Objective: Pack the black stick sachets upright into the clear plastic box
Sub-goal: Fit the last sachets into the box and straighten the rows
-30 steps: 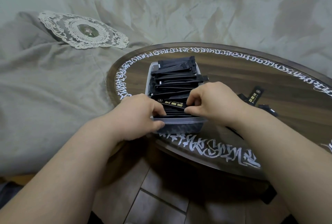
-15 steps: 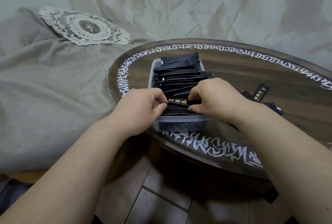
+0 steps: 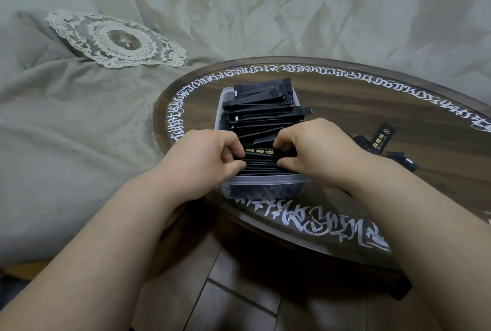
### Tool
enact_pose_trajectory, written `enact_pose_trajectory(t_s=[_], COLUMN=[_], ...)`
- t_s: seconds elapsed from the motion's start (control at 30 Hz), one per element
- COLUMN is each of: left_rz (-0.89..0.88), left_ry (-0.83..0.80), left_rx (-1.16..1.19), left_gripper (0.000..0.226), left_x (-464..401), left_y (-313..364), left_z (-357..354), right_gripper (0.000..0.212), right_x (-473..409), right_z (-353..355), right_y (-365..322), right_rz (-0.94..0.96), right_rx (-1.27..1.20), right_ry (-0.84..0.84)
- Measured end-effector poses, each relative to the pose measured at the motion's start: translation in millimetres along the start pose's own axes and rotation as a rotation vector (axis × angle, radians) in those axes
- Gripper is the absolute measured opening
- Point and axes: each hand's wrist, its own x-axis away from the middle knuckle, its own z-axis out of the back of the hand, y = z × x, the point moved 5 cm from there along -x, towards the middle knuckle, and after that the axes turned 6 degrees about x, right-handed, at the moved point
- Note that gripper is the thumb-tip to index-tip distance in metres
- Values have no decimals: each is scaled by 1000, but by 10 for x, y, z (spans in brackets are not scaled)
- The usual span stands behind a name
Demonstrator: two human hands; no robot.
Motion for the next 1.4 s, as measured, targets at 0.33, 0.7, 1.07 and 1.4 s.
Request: enact_pose_trajectory(t_s=[0.33, 0.7, 1.07, 1.4], left_rz=[-44, -80, -68, 19], left_ry=[96, -1, 8, 200], left_rx=[24, 37, 71, -71], left_gripper=[40, 25, 21, 25], left_x=[-7, 43, 29, -90], left_y=[11, 5, -3, -72], left_z=[59, 45, 38, 65], right_gripper=[21, 16, 25, 44], right_x=[96, 233, 156, -40], right_z=[98, 159, 211, 78], right_y=[40, 231, 310, 212], right_rz=[-8, -82, -137, -110], right_rx=[-1, -296, -144, 0], right_ry=[132, 89, 247, 177])
